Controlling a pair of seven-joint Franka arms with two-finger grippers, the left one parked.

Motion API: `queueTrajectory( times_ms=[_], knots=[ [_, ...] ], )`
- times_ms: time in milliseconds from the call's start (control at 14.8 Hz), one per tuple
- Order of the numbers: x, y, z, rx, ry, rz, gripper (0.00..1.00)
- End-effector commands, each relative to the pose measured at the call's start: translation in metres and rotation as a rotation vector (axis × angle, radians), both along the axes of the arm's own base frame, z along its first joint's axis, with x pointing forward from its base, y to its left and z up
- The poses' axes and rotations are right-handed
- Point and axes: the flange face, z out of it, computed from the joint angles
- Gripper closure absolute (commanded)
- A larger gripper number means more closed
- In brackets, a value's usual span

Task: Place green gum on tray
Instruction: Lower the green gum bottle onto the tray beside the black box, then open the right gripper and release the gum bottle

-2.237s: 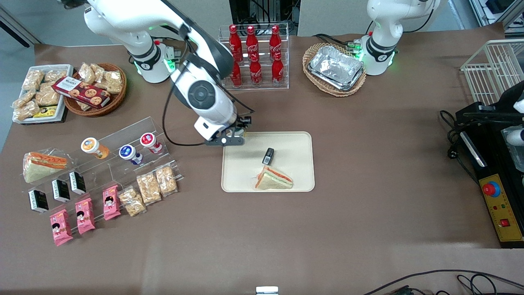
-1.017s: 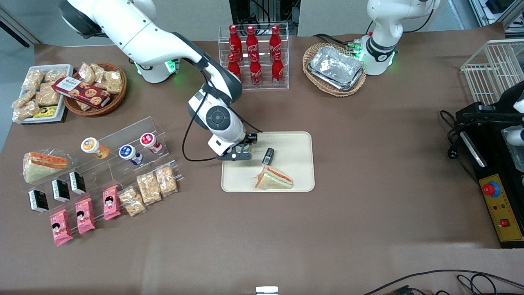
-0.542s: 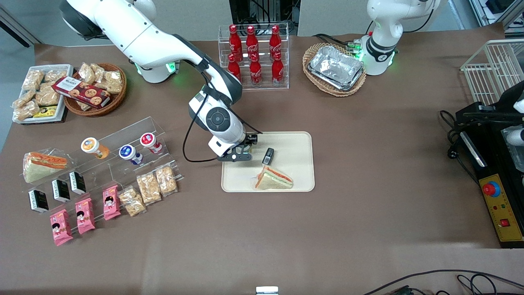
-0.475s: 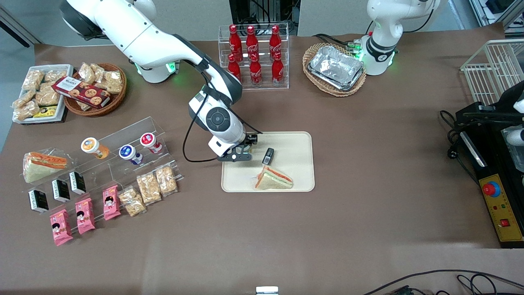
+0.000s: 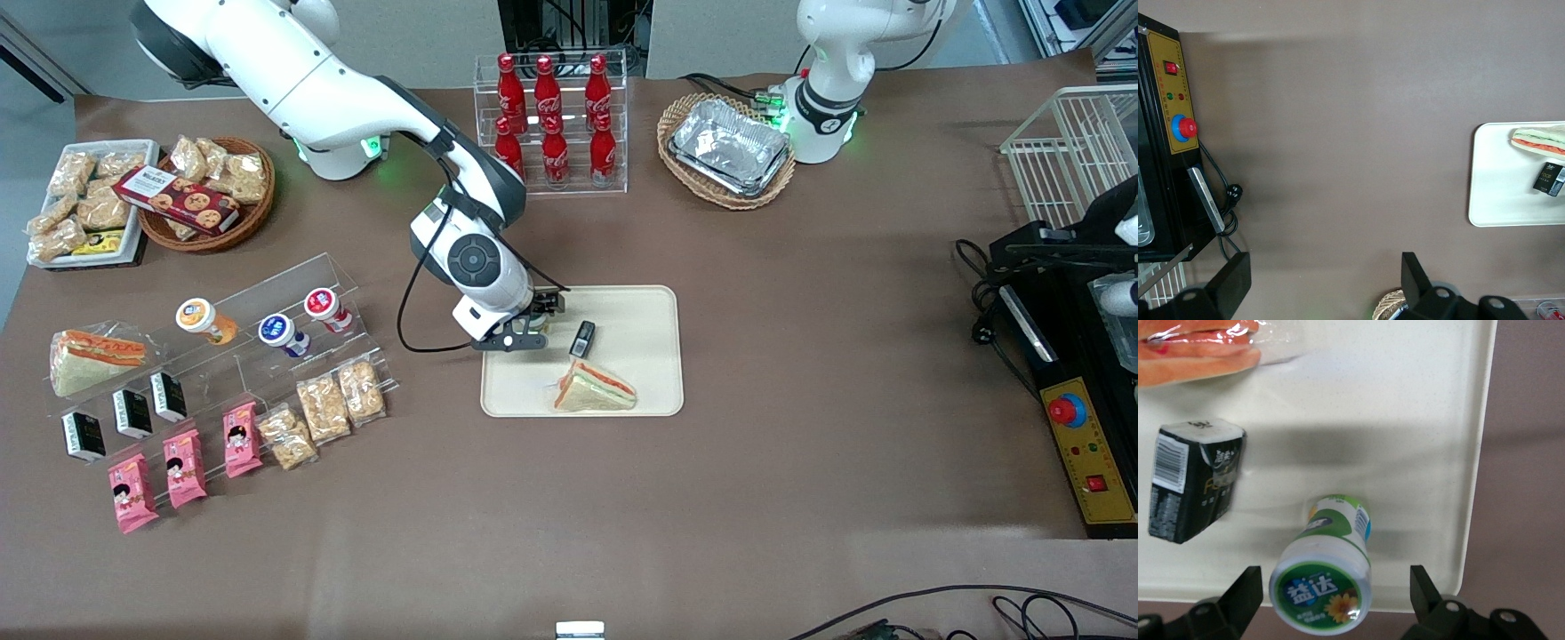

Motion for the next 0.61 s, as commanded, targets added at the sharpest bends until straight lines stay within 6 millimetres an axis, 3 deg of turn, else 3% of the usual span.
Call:
queueTrajectory(
  times_ms=[0, 542],
  knots=[
    [-0.0001, 0.0027, -0.0044, -0.010, -0.029, 0.002, 0.01],
    [0.0085, -0.0029, 0.0031, -0.006, -0.035, -0.011, 0.00]
  ],
)
